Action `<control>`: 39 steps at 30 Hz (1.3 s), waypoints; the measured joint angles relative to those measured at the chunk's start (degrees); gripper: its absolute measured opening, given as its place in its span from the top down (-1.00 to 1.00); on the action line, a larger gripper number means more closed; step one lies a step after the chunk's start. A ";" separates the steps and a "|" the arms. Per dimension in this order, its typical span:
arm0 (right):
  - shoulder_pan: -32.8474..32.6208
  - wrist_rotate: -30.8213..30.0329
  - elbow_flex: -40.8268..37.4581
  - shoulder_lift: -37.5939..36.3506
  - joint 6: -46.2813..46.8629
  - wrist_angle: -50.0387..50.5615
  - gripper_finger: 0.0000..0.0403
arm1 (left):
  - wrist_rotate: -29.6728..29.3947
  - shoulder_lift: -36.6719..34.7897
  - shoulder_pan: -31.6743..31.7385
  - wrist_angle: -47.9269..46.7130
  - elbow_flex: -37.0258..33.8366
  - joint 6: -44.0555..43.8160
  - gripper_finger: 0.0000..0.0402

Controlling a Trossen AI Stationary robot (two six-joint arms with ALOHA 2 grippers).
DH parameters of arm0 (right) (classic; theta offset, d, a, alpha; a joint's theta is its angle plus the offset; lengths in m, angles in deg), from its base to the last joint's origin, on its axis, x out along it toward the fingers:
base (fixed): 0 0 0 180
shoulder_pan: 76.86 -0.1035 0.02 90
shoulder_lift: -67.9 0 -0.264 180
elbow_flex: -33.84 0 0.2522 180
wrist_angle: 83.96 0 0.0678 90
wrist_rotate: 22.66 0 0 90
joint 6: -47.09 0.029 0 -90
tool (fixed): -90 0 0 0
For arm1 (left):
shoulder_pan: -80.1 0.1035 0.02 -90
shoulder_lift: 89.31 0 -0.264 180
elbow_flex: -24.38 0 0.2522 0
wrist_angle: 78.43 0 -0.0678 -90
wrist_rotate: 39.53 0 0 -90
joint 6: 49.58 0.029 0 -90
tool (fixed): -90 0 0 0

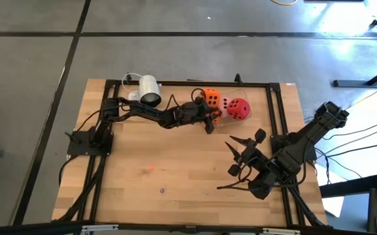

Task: Pick & Place Dice
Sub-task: Put the small orange die into the transparent bin

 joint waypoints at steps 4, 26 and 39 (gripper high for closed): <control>0.02 0.90 0.00 0.00 -0.04 0.00 0.39 | 2.91 0.00 0.00 0.00 0.00 -1.37 0.44; 0.01 1.30 0.00 0.00 -1.03 0.37 0.39 | 23.75 -19.68 -5.32 -32.03 -0.09 2.30 0.58; -6.85 -9.26 -0.81 -3.86 11.71 14.87 0.39 | 9.96 -35.16 -19.51 -46.23 -1.83 8.77 0.59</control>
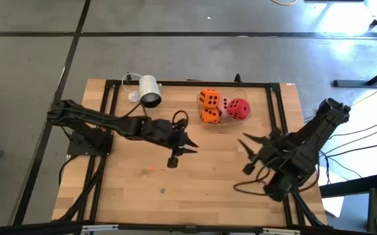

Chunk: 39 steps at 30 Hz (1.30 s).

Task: Pick & Place Dice
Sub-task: Put the small orange die into the transparent bin

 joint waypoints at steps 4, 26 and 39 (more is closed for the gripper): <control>-2.14 0.43 0.00 -4.33 4.45 5.55 0.41 | -4.62 -1.34 -2.72 -0.22 -0.75 -0.42 0.59; -3.94 52.72 -3.36 -27.97 -65.09 -33.35 0.62 | -23.64 -2.82 -11.48 -7.66 -0.75 -4.10 0.62; 20.13 85.41 -31.82 -48.09 -70.26 -58.86 0.63 | -36.55 -8.10 -16.68 -15.61 -0.73 -9.56 0.64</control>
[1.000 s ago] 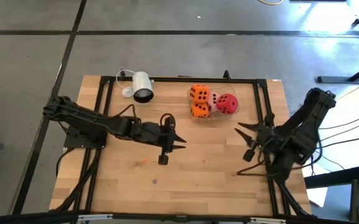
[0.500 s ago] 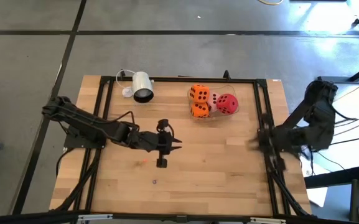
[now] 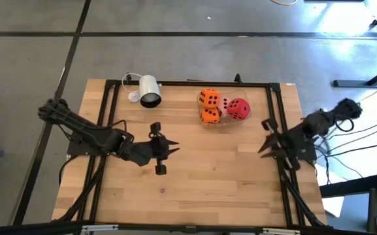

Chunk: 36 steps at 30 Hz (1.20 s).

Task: Pick & Place Dice
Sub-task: Put the small orange die into the transparent bin

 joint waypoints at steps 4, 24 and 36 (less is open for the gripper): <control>9.00 6.07 -3.96 -5.54 2.10 -1.03 0.63 | -3.90 -0.98 -1.15 -1.02 0.00 -0.84 0.64; 37.01 25.51 -26.29 -15.64 12.67 -17.04 0.63 | -3.78 -1.11 -4.00 -1.21 0.00 -6.67 0.65; 37.27 22.52 -27.13 -16.35 17.68 -17.30 0.63 | -2.52 -1.11 -3.96 -1.42 0.00 -6.72 0.65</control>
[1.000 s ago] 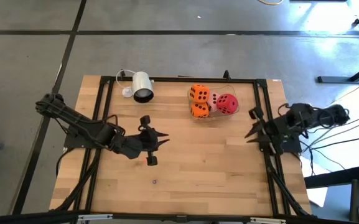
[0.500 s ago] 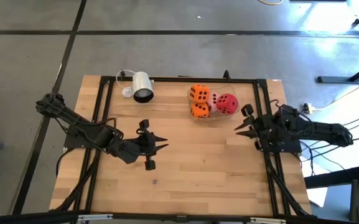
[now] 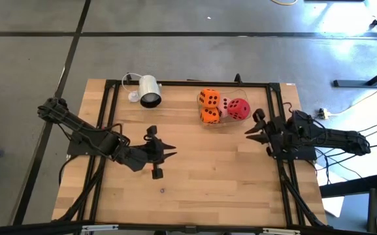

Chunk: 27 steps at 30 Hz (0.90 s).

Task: Pick & Place Dice
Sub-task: Put the small orange die into the transparent bin

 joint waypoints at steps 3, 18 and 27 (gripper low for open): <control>0.00 -2.32 0.00 0.00 10.79 0.32 0.63 | 3.22 0.01 0.02 -1.26 0.00 0.00 0.66; 0.00 -4.41 0.00 0.04 22.77 0.46 0.63 | 17.19 3.13 0.03 -4.05 0.02 -1.51 0.65; 0.00 -4.40 0.00 0.04 22.75 0.46 0.63 | 23.36 10.86 0.02 -8.01 0.02 -13.23 0.68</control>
